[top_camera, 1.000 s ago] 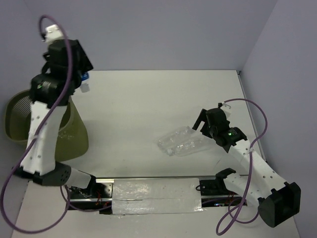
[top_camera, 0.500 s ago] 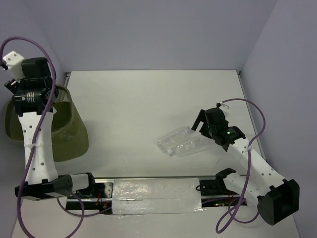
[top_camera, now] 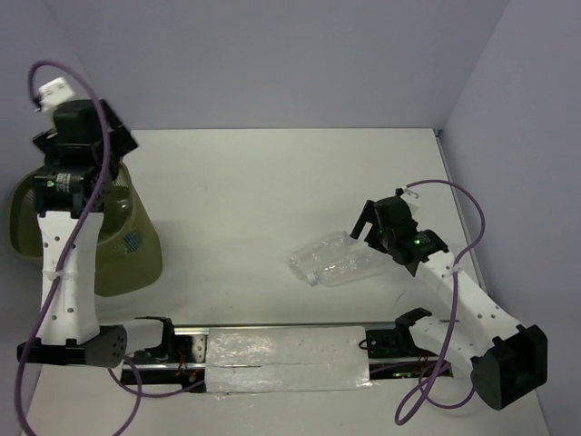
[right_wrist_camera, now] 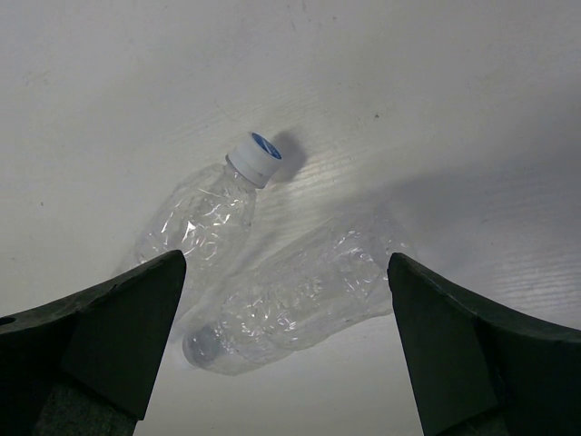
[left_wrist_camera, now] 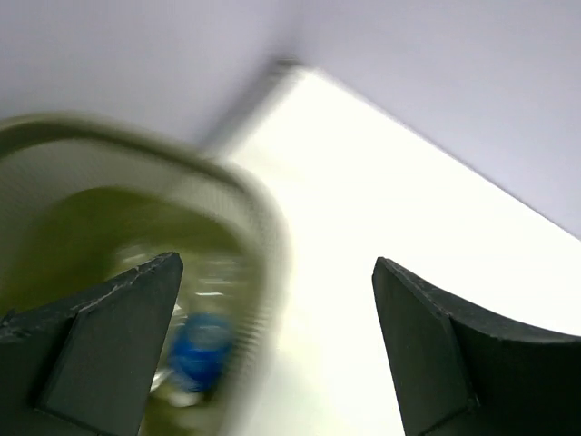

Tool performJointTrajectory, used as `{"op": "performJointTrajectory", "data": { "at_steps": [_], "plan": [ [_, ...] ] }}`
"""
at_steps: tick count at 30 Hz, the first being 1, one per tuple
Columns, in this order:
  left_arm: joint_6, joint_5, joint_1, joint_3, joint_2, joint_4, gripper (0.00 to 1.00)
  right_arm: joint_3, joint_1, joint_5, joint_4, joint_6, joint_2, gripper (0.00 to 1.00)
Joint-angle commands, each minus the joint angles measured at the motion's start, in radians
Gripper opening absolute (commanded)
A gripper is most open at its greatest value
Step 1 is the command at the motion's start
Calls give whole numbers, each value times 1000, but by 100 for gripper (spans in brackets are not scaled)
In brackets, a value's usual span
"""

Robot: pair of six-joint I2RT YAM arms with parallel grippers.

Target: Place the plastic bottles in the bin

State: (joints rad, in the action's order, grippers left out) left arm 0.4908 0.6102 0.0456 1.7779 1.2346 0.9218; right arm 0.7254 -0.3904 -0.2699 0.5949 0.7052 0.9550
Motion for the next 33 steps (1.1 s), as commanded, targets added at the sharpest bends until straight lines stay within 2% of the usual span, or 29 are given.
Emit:
{"op": "performJointTrajectory", "data": {
  "at_steps": [1,2,3,4,5,9,11,15,16,20,22,25,29,33],
  "plan": [
    [-70,3,-267,103,43,9,99,48,-7,-52,-6,-4,-4,100],
    [-61,5,-324,121,84,29,99,51,-7,-80,0,-4,-7,100],
    [-55,5,-446,118,103,55,99,60,-7,-89,5,-4,-13,100],
    [-54,-3,-507,108,118,58,99,63,-5,-101,16,-3,-30,100],
    [-40,2,-621,77,152,58,99,69,-5,-121,23,2,-42,100],
    [-17,-53,-811,6,258,29,99,59,-7,-146,49,16,-113,100],
    [-8,-90,-858,-34,302,-9,99,46,-4,-146,60,20,-156,100],
    [-26,-323,-885,-124,342,-138,99,23,-5,-118,118,46,-199,100],
    [-38,-342,-894,-149,364,-168,99,17,-7,-120,137,84,-203,100],
    [-26,-294,-931,-150,424,-155,99,-30,-5,-153,270,252,-252,100],
    [-18,-267,-931,-156,430,-150,99,-63,-7,-116,284,369,-283,100],
    [-5,-244,-931,-167,421,-146,99,-168,-5,27,223,521,-349,100],
    [14,-219,-931,-189,410,-141,99,-366,-5,156,-22,643,-404,100],
    [25,-213,-931,-216,394,-138,99,-396,-5,152,-75,657,-363,100]
  ]
}}
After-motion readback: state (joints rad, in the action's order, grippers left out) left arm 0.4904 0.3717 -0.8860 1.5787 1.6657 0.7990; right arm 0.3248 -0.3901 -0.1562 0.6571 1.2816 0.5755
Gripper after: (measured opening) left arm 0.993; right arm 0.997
